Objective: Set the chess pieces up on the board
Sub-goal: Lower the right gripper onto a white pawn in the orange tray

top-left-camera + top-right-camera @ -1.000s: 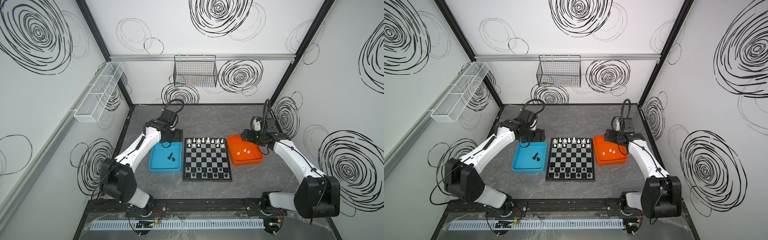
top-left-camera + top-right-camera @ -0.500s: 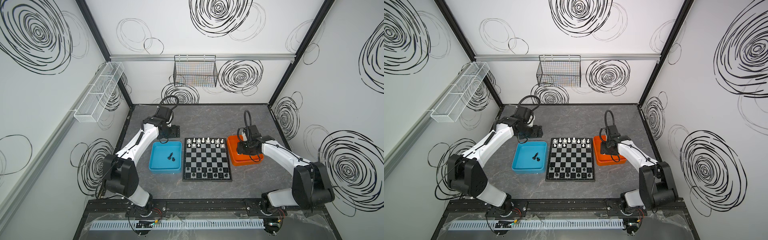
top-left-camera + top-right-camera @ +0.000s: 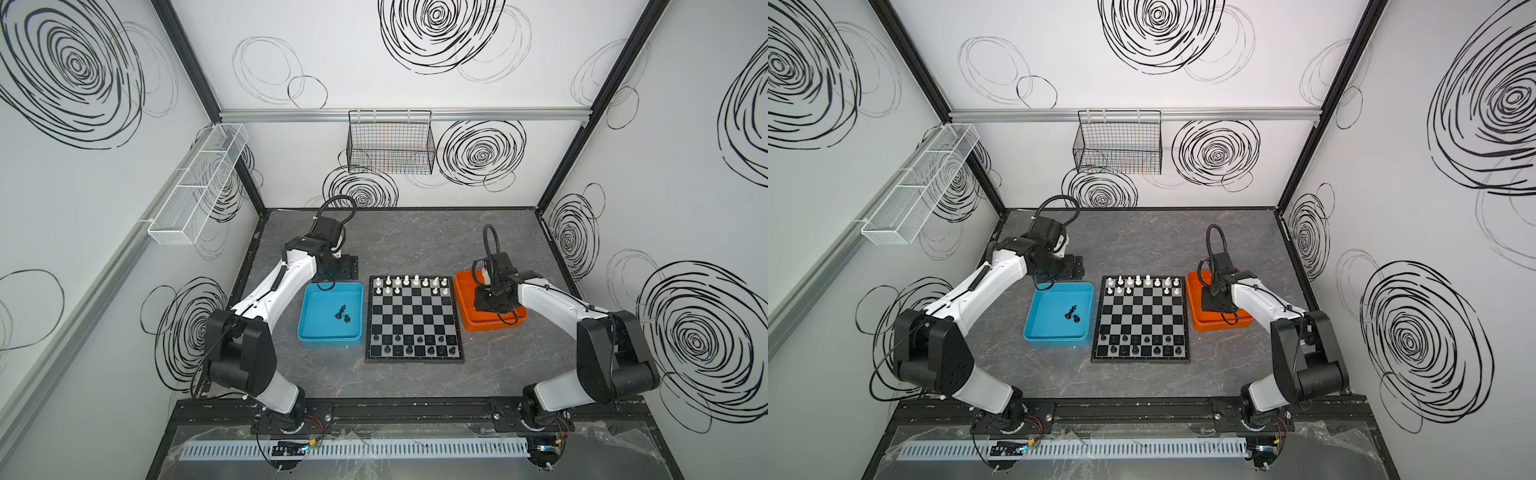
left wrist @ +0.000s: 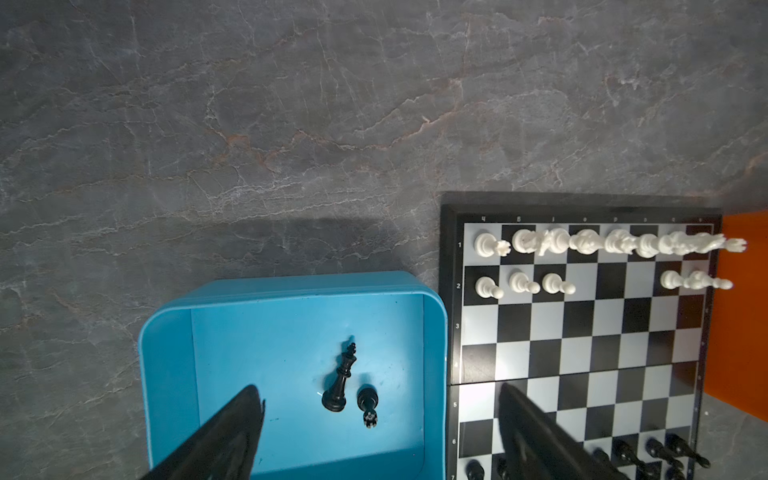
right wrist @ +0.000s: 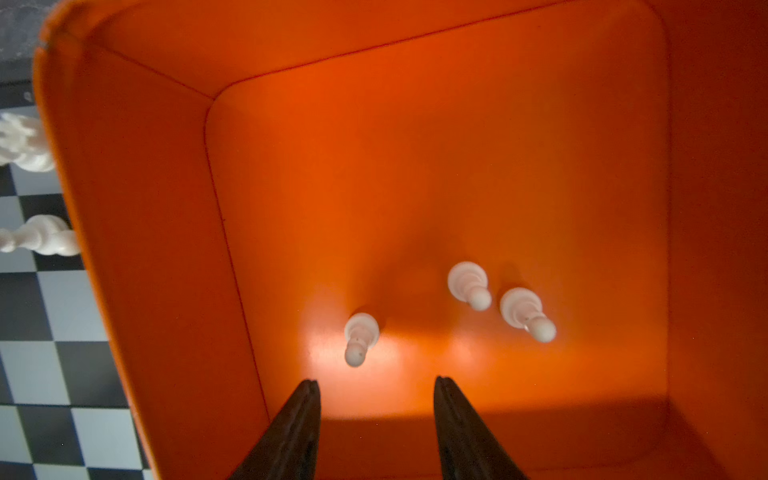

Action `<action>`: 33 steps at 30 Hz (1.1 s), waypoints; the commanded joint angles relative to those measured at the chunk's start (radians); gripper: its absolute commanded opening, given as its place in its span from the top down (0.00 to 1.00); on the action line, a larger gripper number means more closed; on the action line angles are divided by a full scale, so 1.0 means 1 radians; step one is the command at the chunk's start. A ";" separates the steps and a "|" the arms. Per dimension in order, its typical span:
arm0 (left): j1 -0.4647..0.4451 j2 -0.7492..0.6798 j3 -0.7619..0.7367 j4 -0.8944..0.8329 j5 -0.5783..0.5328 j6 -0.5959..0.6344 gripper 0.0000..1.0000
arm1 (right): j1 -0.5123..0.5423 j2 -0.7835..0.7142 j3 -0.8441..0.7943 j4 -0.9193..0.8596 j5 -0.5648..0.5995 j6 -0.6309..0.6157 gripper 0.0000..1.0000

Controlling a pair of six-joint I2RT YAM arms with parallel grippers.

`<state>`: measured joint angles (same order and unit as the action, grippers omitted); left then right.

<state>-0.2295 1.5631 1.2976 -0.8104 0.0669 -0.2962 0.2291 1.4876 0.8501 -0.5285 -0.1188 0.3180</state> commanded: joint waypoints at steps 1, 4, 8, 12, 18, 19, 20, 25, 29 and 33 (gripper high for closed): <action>0.014 -0.032 -0.011 0.005 -0.001 0.014 0.08 | 0.001 0.021 0.006 0.020 0.025 -0.011 0.53; 0.015 -0.032 -0.012 0.007 -0.001 0.015 0.08 | 0.000 0.033 0.009 0.028 0.026 -0.012 0.54; 0.015 -0.029 -0.014 0.006 -0.004 0.017 0.08 | 0.000 0.046 0.015 0.038 0.030 -0.019 0.55; 0.016 -0.031 -0.018 0.004 -0.010 0.020 0.08 | 0.001 0.061 0.024 0.046 0.031 -0.024 0.56; 0.018 -0.032 -0.027 0.004 -0.013 0.018 0.08 | 0.001 0.086 0.032 0.058 0.022 -0.028 0.59; 0.018 -0.032 -0.027 0.004 -0.015 0.018 0.07 | 0.001 0.088 0.033 0.058 0.024 -0.030 0.60; 0.018 -0.032 -0.027 0.004 -0.016 0.019 0.07 | 0.000 0.091 0.035 0.058 0.025 -0.033 0.61; 0.019 -0.034 -0.031 0.004 -0.016 0.020 0.07 | 0.001 0.096 0.041 0.058 0.032 -0.043 0.64; 0.020 -0.032 -0.035 0.006 -0.015 0.018 0.07 | 0.000 0.099 0.043 0.061 0.030 -0.044 0.65; 0.020 -0.033 -0.037 0.007 -0.014 0.018 0.07 | 0.001 0.103 0.050 0.070 0.024 -0.044 0.65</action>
<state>-0.2203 1.5578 1.2694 -0.8101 0.0620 -0.2913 0.2287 1.5803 0.8707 -0.4755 -0.1055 0.2836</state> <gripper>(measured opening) 0.928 0.350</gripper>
